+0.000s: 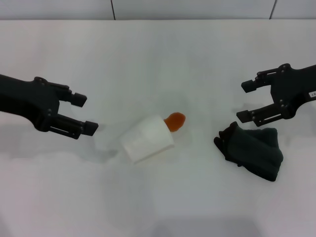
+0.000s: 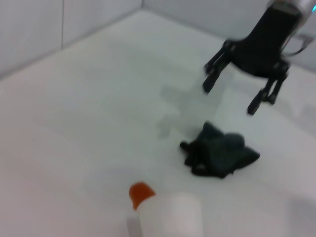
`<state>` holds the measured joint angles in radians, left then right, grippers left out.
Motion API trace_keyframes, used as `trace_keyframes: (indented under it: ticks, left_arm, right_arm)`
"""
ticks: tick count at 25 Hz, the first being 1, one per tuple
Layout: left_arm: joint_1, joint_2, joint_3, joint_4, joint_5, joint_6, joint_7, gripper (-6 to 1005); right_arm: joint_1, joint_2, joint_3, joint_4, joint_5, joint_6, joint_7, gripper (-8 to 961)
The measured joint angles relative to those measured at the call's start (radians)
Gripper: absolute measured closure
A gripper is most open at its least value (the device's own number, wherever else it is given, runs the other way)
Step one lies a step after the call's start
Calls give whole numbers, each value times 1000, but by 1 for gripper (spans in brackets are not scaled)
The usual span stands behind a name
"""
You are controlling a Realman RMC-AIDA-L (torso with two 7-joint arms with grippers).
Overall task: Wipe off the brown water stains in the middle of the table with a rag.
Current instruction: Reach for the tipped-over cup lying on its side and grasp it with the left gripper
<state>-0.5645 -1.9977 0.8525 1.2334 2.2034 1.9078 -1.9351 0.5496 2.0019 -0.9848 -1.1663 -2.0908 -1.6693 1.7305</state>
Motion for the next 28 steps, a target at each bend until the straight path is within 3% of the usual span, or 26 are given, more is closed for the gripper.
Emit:
trace_keyframes:
  ticks: [7,18,25,28]
  left_arm:
    - [-170,-3,12,-78,247,21,-88,160]
    - [-353,-3,12,-290,454,-21,-108,166]
    - [-419,-29,20,-327,540,-74,-105,170]
    - [-446,-57,46,-340,546,-116,-103,172]
  right_arm:
    - [-1,7,-2,1,0,1,-19,156]
    - [32,11,-26,5,23,7,-26,157]
    - [27,11,-35,8,27,9,-27,157]
    - [28,11,-40,9,27,11,-28,157]
